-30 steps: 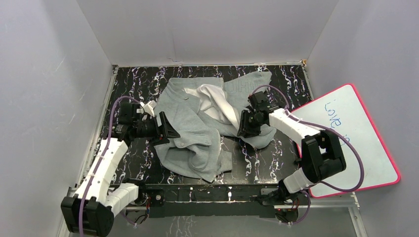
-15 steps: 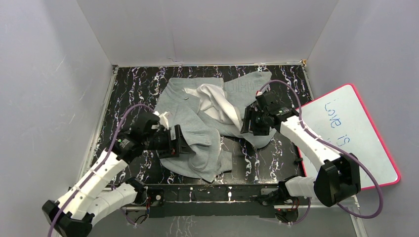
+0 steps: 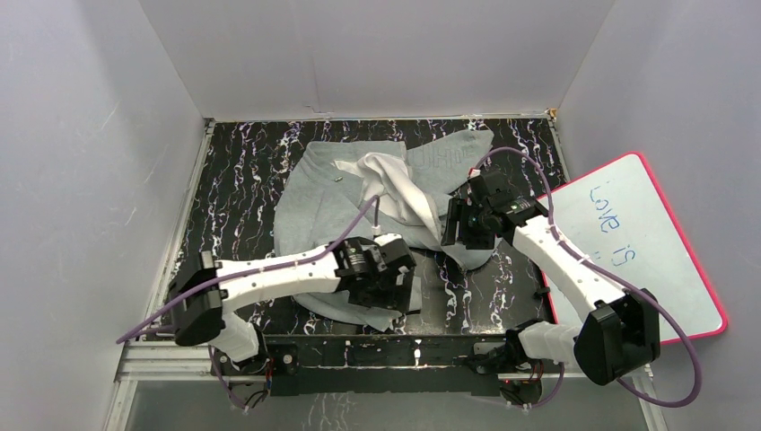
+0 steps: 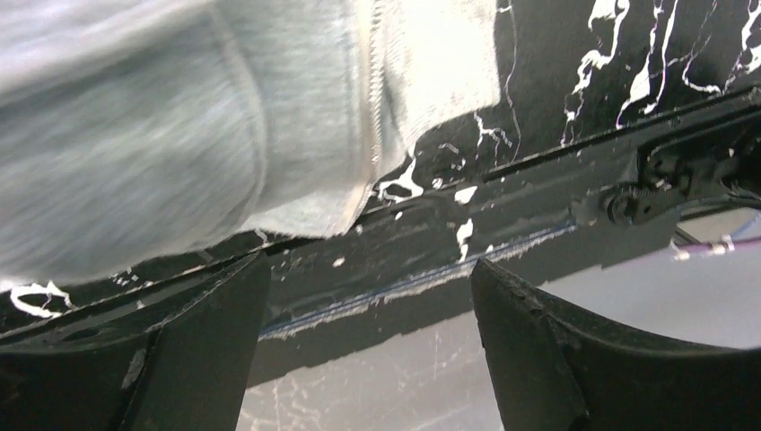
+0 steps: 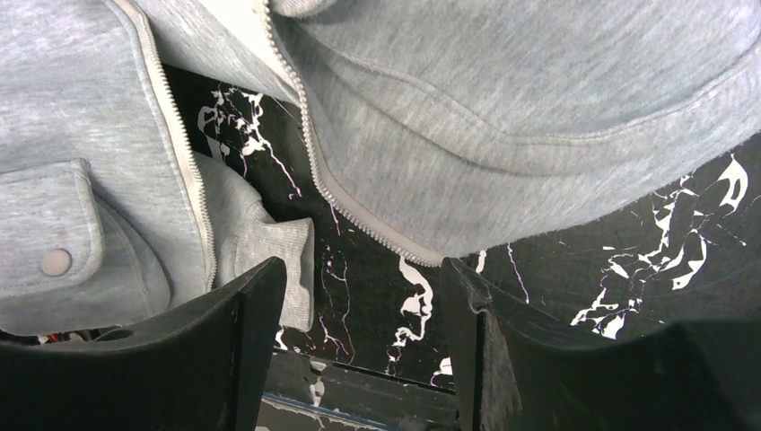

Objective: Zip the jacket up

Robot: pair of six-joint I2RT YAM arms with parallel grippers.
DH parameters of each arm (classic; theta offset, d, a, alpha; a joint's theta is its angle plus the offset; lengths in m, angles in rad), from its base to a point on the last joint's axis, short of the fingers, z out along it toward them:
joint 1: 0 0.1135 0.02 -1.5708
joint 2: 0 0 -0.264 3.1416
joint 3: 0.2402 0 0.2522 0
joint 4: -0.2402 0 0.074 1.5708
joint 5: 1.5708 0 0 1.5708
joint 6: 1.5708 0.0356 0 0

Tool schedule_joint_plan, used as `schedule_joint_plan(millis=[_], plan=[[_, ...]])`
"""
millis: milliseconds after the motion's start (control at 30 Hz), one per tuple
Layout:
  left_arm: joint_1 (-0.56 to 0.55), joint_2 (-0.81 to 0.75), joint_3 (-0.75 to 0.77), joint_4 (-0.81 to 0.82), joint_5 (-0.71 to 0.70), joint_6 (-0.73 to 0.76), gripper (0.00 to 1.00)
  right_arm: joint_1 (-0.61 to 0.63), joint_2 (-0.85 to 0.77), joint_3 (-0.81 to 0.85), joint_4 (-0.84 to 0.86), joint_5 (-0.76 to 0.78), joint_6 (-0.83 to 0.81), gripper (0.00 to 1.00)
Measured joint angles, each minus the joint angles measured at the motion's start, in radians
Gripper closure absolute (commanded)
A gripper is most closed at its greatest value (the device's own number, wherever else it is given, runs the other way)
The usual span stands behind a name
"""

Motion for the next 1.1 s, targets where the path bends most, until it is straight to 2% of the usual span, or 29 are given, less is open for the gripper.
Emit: schedule_joint_plan(millis=[300,433,567,733,867,1000,1100], plan=[[-0.076,0.198,0.093,0.026,-0.170,-0.062,0.21,0.000,-0.014,-0.042,-0.001,-0.001,0.001,0.28],[-0.076,0.260,0.100,0.033,-0.226,-0.076,0.27,0.000,-0.017,-0.045,0.001,0.000,0.001,0.28],[-0.076,0.305,0.100,0.034,-0.273,-0.087,0.39,0.000,-0.027,-0.055,0.003,-0.001,0.001,0.28],[-0.076,0.325,0.101,0.032,-0.310,-0.094,0.69,0.000,-0.031,-0.068,0.003,-0.001,0.002,0.28],[-0.076,0.325,0.100,0.030,-0.332,-0.090,0.87,0.000,-0.033,-0.079,0.003,-0.001,0.003,0.28],[-0.075,0.303,0.086,0.041,-0.341,-0.081,1.00,0.000,-0.033,-0.079,0.003,-0.002,0.003,0.28],[-0.070,0.270,0.067,0.051,-0.343,-0.074,1.00,0.000,-0.033,-0.079,0.003,-0.002,0.003,0.28]])
